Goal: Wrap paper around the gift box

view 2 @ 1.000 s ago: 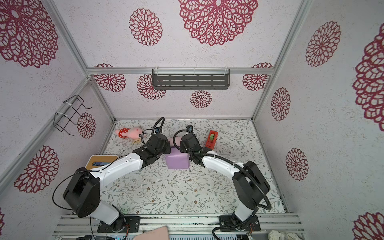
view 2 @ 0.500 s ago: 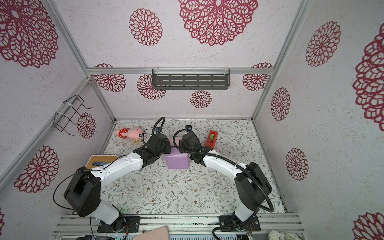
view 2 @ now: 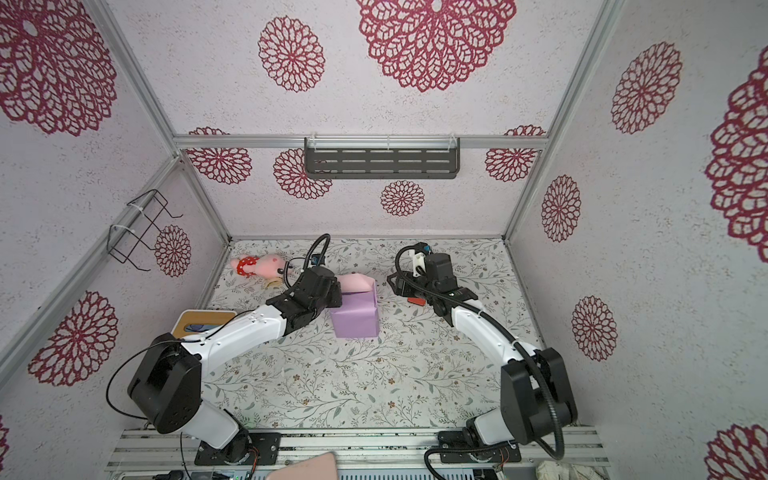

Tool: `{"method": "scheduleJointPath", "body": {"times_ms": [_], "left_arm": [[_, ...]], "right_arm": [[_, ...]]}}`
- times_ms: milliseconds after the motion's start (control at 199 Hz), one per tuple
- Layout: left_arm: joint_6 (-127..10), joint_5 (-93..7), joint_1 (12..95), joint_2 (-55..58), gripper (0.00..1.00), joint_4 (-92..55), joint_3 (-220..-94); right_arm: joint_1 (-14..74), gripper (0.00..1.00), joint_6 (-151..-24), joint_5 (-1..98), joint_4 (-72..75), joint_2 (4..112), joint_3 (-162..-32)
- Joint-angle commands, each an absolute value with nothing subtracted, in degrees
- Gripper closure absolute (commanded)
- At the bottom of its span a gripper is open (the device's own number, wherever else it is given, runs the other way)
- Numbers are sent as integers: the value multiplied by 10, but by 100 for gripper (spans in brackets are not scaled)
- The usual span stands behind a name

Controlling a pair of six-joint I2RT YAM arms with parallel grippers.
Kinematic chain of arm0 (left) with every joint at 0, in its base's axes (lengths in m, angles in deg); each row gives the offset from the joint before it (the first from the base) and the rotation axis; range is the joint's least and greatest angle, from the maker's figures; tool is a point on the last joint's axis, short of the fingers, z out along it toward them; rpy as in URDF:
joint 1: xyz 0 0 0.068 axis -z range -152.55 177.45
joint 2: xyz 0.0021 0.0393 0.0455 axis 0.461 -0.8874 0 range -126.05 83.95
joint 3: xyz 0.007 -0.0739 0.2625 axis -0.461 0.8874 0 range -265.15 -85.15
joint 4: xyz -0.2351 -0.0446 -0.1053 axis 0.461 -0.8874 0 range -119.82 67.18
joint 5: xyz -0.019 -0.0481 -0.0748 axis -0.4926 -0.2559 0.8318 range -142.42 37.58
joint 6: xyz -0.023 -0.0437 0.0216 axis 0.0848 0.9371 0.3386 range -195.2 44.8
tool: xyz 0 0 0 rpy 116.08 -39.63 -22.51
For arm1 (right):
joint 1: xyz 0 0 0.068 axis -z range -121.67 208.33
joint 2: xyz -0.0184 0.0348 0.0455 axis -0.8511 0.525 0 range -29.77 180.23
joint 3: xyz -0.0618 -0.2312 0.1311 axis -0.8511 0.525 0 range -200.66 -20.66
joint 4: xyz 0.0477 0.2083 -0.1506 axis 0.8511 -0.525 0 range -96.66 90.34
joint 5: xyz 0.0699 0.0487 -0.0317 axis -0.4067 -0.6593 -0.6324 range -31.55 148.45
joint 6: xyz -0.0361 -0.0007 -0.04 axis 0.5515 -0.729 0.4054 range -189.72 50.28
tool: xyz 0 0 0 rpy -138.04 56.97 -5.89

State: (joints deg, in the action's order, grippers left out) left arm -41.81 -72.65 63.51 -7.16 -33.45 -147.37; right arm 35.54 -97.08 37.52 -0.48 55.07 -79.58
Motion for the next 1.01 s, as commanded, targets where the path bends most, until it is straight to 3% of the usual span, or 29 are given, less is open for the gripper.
{"method": "scheduleJointPath", "body": {"times_ms": [0,1001], "left_arm": [[-421,-728,631,-66,100,-331,-1481],[-429,-722,631,-61,100,-324,-1476]], "right_arm": [[347,45,-993,327,39,566,-796],[297,41,-1041,342,112,675,-813]]}}
